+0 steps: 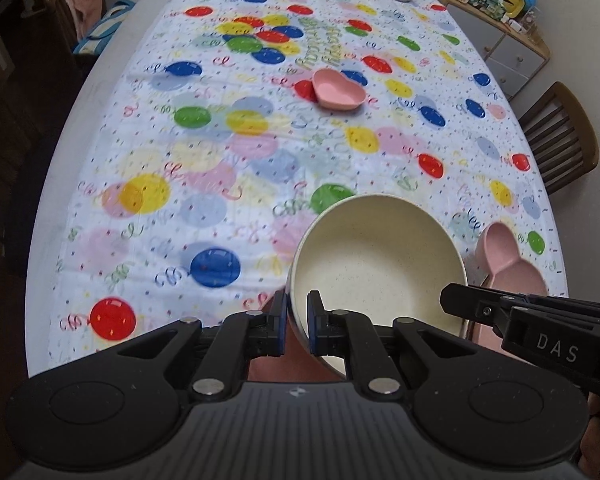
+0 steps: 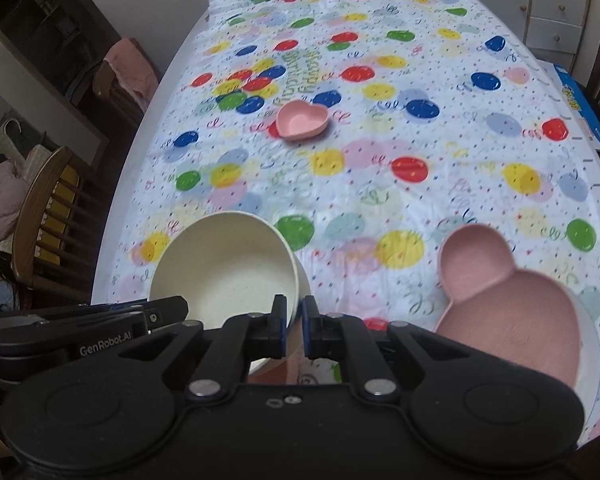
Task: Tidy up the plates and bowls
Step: 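Carry the cream bowl with both grippers and set it on the table, then open both grippers and move them to the pink heart dish, then close both grippers on the rim of the pink heart dish, then carry the heart dish with both grippers over the cream bowl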
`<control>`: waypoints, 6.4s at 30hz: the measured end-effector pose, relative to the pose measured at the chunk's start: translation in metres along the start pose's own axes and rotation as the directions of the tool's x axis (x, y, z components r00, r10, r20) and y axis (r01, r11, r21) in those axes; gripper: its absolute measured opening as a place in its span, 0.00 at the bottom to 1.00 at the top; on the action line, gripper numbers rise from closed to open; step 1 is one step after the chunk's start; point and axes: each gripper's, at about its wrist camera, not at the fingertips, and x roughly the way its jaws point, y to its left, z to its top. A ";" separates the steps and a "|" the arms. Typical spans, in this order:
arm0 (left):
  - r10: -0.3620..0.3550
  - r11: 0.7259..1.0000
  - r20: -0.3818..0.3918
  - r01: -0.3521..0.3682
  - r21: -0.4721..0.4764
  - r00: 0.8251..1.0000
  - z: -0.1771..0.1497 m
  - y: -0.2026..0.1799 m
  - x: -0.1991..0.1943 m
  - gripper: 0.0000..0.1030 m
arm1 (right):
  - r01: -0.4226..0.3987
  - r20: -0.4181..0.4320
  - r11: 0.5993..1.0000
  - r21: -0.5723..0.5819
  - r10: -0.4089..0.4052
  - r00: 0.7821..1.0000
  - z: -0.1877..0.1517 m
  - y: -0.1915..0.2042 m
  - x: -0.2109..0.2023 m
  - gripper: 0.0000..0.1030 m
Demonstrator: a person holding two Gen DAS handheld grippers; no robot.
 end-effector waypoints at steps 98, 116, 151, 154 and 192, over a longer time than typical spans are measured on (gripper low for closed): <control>-0.028 0.999 0.162 0.032 -0.020 0.986 0.224 -0.018 0.128 0.75 | 0.000 0.084 0.999 -0.049 0.004 0.996 0.182 -0.063 0.107 0.86; -0.033 0.999 0.129 0.036 -0.019 0.991 0.209 -0.005 0.175 0.64 | -0.055 0.014 0.994 0.092 0.054 0.998 0.199 -0.079 0.167 0.46; -0.089 0.995 0.094 0.092 -0.027 0.992 0.184 -0.019 0.158 0.09 | -0.044 -0.014 0.997 0.063 0.045 0.999 0.182 -0.060 0.166 0.02; -0.084 0.996 0.092 0.087 -0.029 0.992 0.177 -0.019 0.147 0.09 | -0.050 -0.010 0.997 0.062 0.051 0.999 0.178 -0.056 0.155 0.02; -0.115 0.993 0.097 0.114 0.019 0.989 0.025 -0.005 -0.009 0.09 | -0.109 0.025 0.994 0.007 0.108 0.994 0.041 0.011 0.007 0.03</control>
